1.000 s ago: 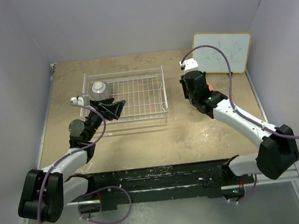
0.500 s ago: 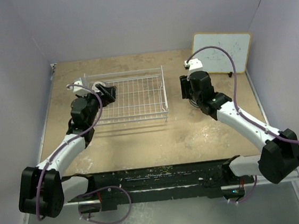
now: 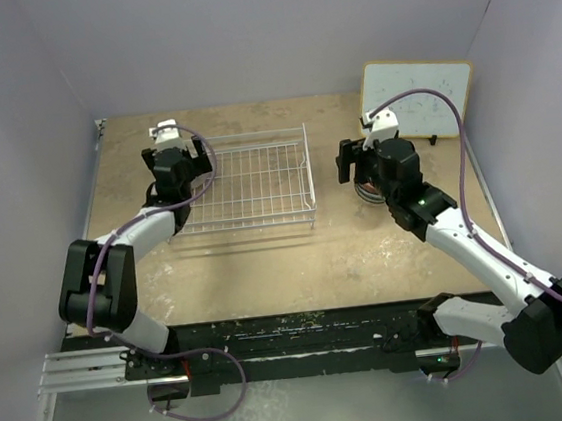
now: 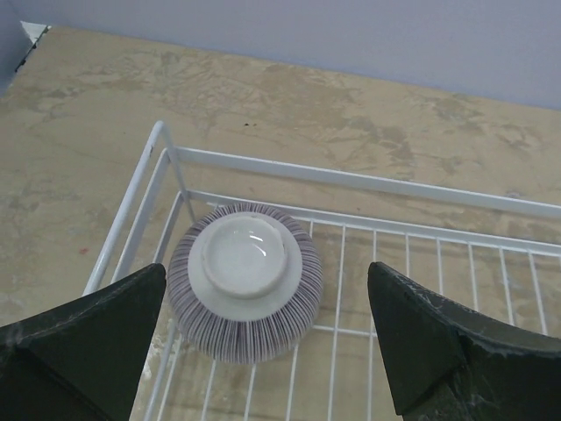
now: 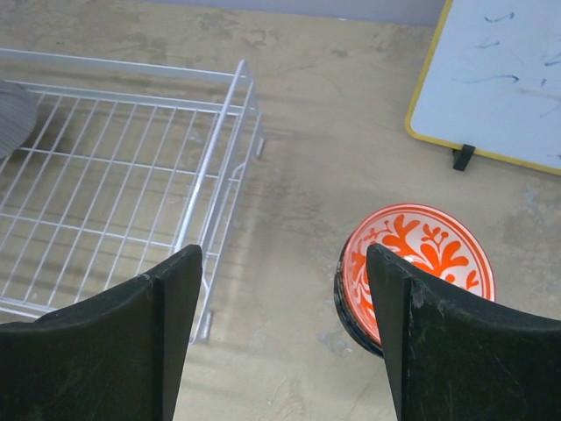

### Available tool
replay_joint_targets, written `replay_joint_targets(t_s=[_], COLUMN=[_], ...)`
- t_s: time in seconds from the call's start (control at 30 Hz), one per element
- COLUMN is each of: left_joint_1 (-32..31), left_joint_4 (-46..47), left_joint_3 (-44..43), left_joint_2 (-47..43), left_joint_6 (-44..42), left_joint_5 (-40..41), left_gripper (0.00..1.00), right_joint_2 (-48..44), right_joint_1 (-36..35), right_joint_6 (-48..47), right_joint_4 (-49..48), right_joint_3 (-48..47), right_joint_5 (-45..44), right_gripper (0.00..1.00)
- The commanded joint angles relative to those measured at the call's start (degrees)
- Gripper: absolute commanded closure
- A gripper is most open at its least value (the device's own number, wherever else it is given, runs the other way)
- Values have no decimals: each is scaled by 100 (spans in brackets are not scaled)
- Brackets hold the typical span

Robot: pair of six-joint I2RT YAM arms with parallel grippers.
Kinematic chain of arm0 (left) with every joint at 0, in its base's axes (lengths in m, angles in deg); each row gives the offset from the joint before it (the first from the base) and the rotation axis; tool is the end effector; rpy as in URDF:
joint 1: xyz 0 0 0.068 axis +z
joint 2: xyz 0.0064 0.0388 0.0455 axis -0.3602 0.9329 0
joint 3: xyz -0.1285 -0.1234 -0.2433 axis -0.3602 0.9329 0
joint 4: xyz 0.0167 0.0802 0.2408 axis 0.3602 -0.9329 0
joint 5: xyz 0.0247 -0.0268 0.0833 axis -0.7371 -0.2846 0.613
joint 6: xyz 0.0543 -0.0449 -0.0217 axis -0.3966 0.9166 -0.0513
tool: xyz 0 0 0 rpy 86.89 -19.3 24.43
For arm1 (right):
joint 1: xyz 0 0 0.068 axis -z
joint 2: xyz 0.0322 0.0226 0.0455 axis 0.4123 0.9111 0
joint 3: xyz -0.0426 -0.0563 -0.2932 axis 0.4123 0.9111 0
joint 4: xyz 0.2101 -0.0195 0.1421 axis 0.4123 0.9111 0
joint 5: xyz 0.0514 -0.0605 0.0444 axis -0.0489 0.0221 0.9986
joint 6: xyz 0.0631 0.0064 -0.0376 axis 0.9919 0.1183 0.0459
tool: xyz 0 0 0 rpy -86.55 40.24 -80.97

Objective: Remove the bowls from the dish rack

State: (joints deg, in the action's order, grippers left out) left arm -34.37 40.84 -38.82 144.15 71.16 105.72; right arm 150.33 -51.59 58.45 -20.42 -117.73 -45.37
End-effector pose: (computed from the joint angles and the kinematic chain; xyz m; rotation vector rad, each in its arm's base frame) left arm 0.3553 -0.0627 0.2722 -0.2532 1.7550 -0.0407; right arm 0.2427 0.1078 0.3671 -0.0716 1.7308 0.2689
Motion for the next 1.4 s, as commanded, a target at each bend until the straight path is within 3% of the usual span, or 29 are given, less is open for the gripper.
replay_joint_targets(t_s=[0.0,0.23,0.4,0.93,1.2,1.37], left_joint_1=[-1,118,182,218,219,223], left_joint_4=[10,204,40,-135,-127,-93], left_joint_3=[-644,-716,-801,-1118,-1026,-958], left_joint_2=[460,858,1036,1540,1513,1503], left_joint_6=[-507,-365,-172,-358,-282,-192], left_joint_5=[483,539,358,48,259,139], left_gripper=[1,1,10,18,43,78], right_joint_2=[-13,109,298,313,459,492], right_joint_1=[26,26,26,35,35,35], right_joint_6=[-37,-12,16,-74,-7,22], right_joint_4=[-80,-164,-174,-242,-286,-288], right_joint_3=[69,66,22,116,64,42], right_joint_5=[-474,-429,-462,-585,-492,-459], right_gripper=[22,23,24,24,25,25])
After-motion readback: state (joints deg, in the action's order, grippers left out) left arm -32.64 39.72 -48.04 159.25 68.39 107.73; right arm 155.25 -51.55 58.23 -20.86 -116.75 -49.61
